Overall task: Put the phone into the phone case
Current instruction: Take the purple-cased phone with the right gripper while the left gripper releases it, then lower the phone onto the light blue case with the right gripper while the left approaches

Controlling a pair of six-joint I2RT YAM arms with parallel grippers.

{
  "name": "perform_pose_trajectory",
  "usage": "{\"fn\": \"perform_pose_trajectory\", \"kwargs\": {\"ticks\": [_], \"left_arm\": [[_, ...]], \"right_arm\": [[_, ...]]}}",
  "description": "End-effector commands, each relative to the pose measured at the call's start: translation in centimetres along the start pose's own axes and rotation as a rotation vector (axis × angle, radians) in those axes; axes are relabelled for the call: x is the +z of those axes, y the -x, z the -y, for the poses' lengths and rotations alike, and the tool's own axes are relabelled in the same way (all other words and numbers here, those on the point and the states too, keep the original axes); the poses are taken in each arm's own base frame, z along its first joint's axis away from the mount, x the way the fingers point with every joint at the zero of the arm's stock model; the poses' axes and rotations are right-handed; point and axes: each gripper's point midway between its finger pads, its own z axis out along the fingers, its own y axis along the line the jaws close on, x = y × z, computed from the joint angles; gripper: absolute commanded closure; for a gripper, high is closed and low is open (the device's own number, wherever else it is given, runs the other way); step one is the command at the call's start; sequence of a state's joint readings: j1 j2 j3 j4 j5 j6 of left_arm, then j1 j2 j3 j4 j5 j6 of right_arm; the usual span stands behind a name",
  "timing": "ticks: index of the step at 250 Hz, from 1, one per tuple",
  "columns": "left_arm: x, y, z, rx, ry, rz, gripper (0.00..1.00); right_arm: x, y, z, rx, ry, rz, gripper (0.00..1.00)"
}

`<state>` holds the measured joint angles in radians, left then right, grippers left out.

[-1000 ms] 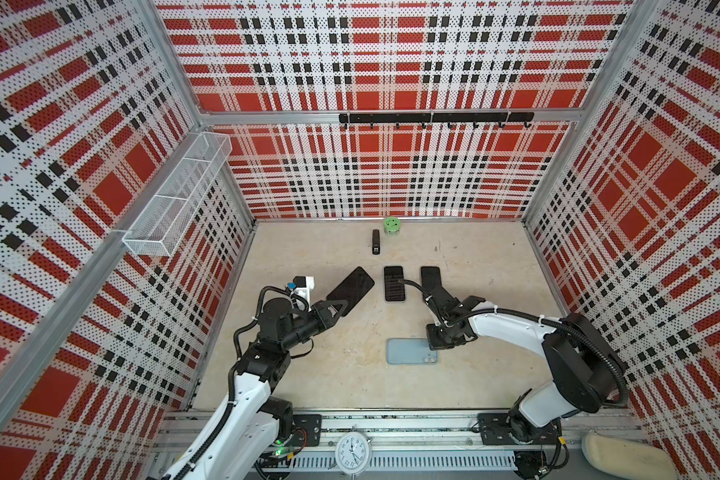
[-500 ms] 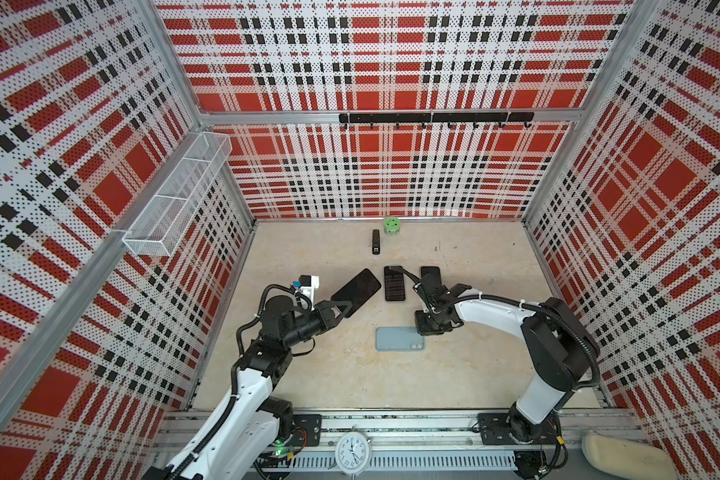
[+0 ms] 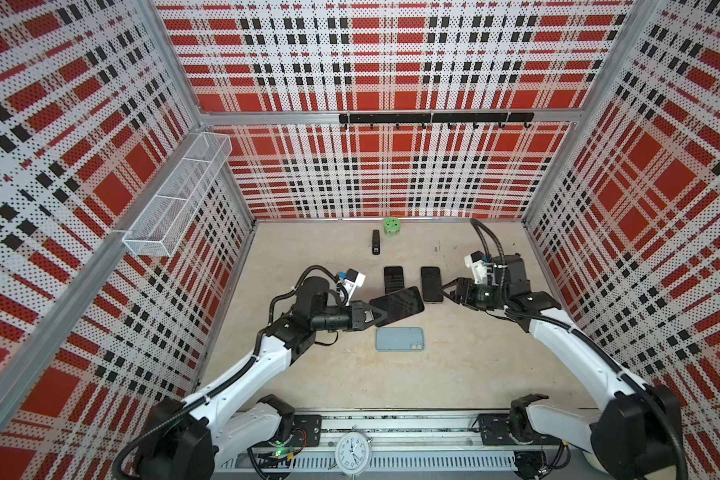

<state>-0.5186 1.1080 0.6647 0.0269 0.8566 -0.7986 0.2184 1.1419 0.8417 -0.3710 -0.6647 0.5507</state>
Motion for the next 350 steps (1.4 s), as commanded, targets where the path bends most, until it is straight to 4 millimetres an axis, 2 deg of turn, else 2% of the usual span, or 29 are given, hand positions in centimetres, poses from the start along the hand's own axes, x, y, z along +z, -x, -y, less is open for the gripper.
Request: {"fn": "perform_pose_trajectory", "kwargs": {"ticks": [1,21,46,75,105,167,210,223,239,262,276,289,319,333,340,342,346,350], "left_arm": [[0.8,0.2,3.3,0.084,-0.142,-0.055,1.00],[1.2,0.5,5.0,0.089,-0.242,-0.067,1.00],[1.4,0.7,6.5,0.097,-0.313,-0.070,1.00],[1.8,0.7,6.8,0.093,-0.328,-0.082,1.00],[2.3,0.7,6.2,0.069,-0.329,-0.096,1.00],[2.5,1.3,6.0,0.029,-0.355,-0.078,1.00],[2.0,2.5,5.5,-0.013,-0.382,-0.028,1.00],[1.8,3.0,5.3,-0.028,-0.393,-0.009,0.98],[1.3,3.7,4.9,-0.047,-0.402,0.026,0.91],[0.4,4.8,3.8,-0.072,-0.390,0.087,0.73],[-0.2,5.5,2.7,-0.087,-0.362,0.132,0.59],[-0.8,6.0,1.6,-0.093,-0.326,0.174,0.51],[-2.6,7.0,-2.2,-0.142,-0.189,0.279,0.33],[-3.2,6.7,-4.0,-0.169,-0.109,0.317,0.26],[-4.2,7.1,-5.2,-0.177,-0.057,0.356,0.21],[-4.3,7.1,-5.5,-0.180,-0.043,0.362,0.17],[-4.5,6.9,-6.0,-0.185,-0.013,0.370,0.02],[-4.8,6.9,-6.5,-0.186,0.019,0.380,0.00]], "right_arm": [[-1.7,-1.1,-4.6,-0.059,0.312,-0.051,0.35],[-2.0,-1.6,-5.0,-0.050,0.378,-0.042,0.28],[-2.1,-1.9,-5.5,-0.026,0.458,-0.030,0.24],[-2.1,-1.6,-6.0,-0.012,0.537,-0.008,0.25],[-2.4,-0.8,-7.4,-0.010,0.628,0.012,0.35],[-1.8,-0.9,-9.5,-0.003,0.720,-0.031,0.69],[-1.6,-0.9,-9.6,-0.005,0.707,-0.029,0.90],[-1.5,-0.9,-9.4,-0.002,0.686,-0.026,0.93],[-1.3,-0.8,-9.0,0.003,0.653,-0.019,0.96],[-1.0,-0.7,-8.2,0.011,0.564,0.002,1.00],[-0.8,-0.7,-7.1,0.019,0.469,0.019,1.00],[-0.6,-0.8,-6.0,0.020,0.367,0.037,1.00],[-0.2,-1.1,-4.0,0.040,0.224,0.072,1.00],[0.5,-1.4,-3.2,0.066,0.187,0.083,1.00],[0.9,-1.7,-2.8,0.075,0.166,0.085,1.00],[1.0,-1.8,-2.8,0.076,0.161,0.085,1.00],[1.3,-2.0,-2.6,0.080,0.148,0.085,1.00],[1.6,-2.3,-2.3,0.083,0.133,0.084,1.00]]}}
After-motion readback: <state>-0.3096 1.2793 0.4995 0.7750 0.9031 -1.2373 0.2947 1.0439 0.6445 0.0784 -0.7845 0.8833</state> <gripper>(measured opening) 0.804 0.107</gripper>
